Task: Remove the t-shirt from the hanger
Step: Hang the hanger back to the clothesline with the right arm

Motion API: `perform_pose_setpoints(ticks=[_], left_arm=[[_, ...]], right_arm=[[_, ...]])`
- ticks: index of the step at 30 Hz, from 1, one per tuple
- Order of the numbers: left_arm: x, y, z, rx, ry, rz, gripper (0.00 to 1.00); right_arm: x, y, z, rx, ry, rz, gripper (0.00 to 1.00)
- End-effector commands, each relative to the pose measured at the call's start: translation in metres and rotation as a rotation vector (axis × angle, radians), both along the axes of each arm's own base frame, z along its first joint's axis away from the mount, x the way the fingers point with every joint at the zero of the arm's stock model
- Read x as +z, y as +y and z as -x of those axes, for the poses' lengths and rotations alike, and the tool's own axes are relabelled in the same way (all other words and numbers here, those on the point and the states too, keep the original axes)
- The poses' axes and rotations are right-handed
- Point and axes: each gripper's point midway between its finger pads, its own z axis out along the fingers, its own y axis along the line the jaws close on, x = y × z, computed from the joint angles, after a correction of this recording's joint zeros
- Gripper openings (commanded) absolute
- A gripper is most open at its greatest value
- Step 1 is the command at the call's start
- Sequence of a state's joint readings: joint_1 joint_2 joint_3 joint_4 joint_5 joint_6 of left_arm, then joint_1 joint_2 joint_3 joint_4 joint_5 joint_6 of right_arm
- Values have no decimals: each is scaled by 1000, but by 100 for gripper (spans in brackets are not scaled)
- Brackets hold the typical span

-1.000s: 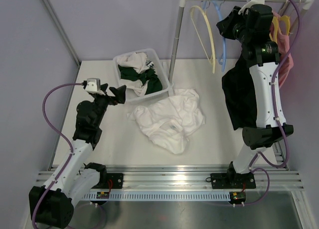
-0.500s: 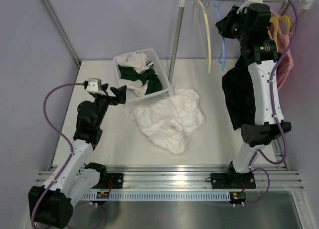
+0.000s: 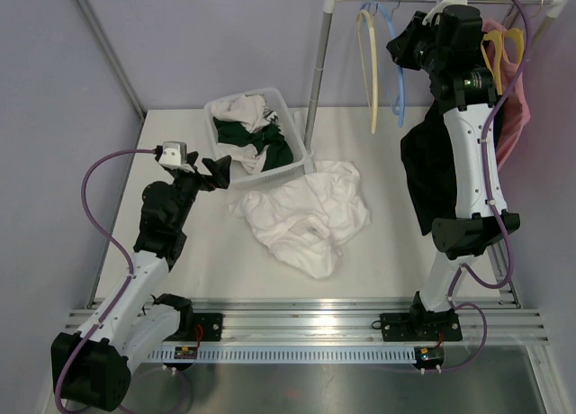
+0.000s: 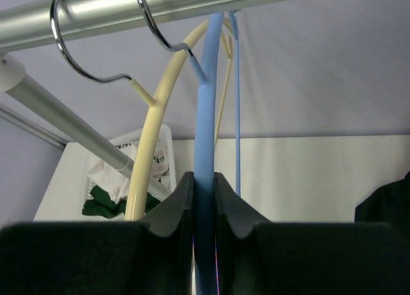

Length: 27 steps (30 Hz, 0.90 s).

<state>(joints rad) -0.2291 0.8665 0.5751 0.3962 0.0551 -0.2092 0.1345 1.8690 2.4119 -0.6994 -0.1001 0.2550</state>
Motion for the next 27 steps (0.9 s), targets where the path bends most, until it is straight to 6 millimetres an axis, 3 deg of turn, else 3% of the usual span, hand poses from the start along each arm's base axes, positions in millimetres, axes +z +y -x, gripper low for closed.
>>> perform_pose_setpoints(ticks=[1,12,16,23,27], left_arm=[[19,1,-2,15,-64,-1,99],[19,-2,-2,1,-61,-12,99],[19,-3,-2,0,-62,-15,99],[19,-6,-1,-17,-63,-29,99],[19,-7,0,-21,-64,-34,99]], right_arm=[[31,1,7,35,-94,-3,0],[28,4,12,53,-91,-11,0],[27,5,15,55,-89,-18,5],[31,4,19,57,-98,-20,20],[35,3,25,51,-111,-17,43]])
